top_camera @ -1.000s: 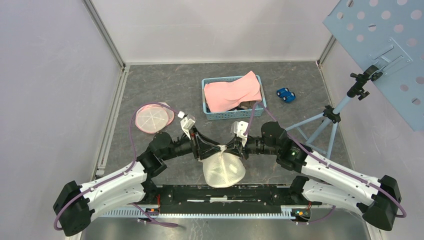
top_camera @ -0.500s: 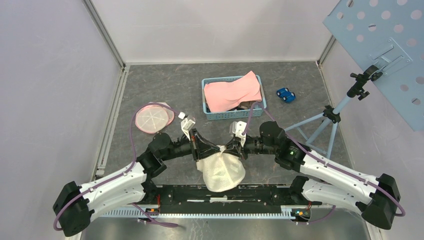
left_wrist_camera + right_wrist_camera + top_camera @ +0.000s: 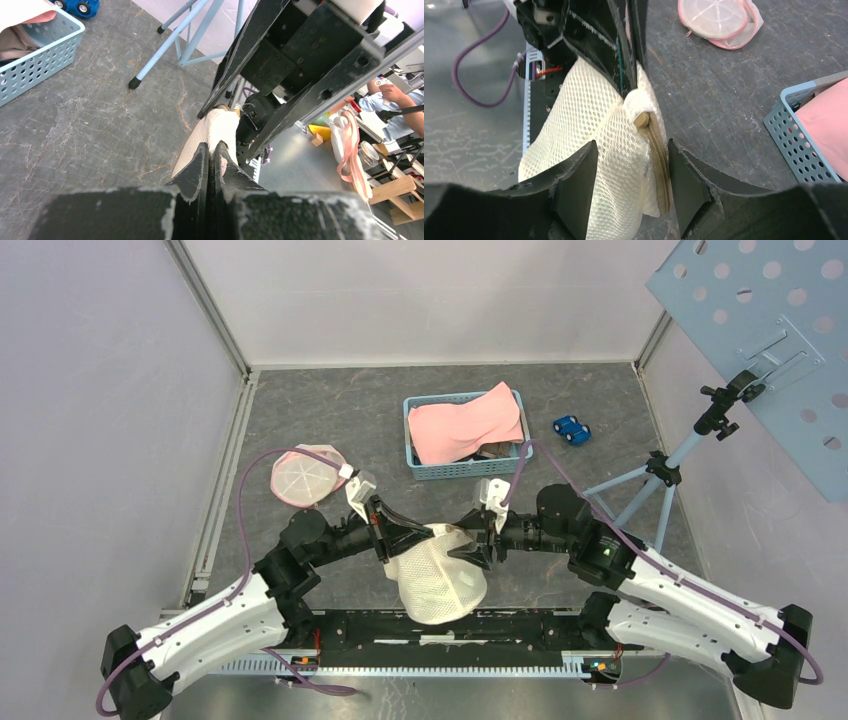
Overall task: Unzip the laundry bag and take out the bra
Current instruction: Unzip the laundry bag at the center of the board.
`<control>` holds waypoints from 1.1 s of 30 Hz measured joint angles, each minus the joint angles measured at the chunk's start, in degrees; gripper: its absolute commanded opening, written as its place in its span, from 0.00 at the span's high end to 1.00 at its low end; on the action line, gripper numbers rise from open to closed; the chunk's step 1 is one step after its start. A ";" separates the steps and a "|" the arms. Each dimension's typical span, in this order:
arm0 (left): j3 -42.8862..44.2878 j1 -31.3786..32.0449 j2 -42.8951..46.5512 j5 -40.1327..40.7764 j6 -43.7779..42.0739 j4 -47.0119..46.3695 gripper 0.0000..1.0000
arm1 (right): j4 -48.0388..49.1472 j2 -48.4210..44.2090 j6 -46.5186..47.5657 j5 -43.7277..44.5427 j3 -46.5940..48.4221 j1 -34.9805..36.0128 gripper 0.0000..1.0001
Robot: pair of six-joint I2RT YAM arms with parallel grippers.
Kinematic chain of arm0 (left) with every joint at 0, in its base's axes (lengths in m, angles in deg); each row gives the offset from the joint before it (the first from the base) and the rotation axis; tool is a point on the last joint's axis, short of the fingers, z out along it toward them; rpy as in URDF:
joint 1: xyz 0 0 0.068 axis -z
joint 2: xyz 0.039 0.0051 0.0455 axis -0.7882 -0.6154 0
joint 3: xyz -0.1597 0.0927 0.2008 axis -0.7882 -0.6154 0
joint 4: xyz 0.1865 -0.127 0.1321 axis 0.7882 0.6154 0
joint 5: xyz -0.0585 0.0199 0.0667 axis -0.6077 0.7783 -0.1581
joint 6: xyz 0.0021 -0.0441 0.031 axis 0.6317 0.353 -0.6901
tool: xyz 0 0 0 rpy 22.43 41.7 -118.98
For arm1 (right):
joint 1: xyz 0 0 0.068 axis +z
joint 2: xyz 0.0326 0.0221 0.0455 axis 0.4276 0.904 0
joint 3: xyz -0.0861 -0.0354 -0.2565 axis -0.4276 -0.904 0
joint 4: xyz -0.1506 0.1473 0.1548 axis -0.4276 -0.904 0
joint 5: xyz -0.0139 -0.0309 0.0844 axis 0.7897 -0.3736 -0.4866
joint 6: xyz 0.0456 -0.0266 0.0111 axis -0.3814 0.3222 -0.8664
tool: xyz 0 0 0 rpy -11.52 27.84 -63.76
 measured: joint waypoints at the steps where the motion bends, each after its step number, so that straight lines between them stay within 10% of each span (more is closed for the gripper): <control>1: 0.02 0.00 0.00 0.02 -0.37 0.20 0.98 | -0.02 -0.28 -1.03 0.44 0.31 0.00 0.41; 6: 0.07 0.00 -0.87 0.02 -2.69 2.21 0.98 | 0.04 -1.14 -7.67 2.99 2.08 -0.72 0.33; 14: 0.09 0.00 -1.51 0.37 -4.11 2.82 0.98 | 1.29 -2.54 -19.04 5.27 5.68 -4.17 0.57; 33: 1.64 0.00 -2.97 -0.04 -2.34 1.68 0.98 | 11.98 -1.68 -44.74 -2.69 -4.11 -9.64 0.68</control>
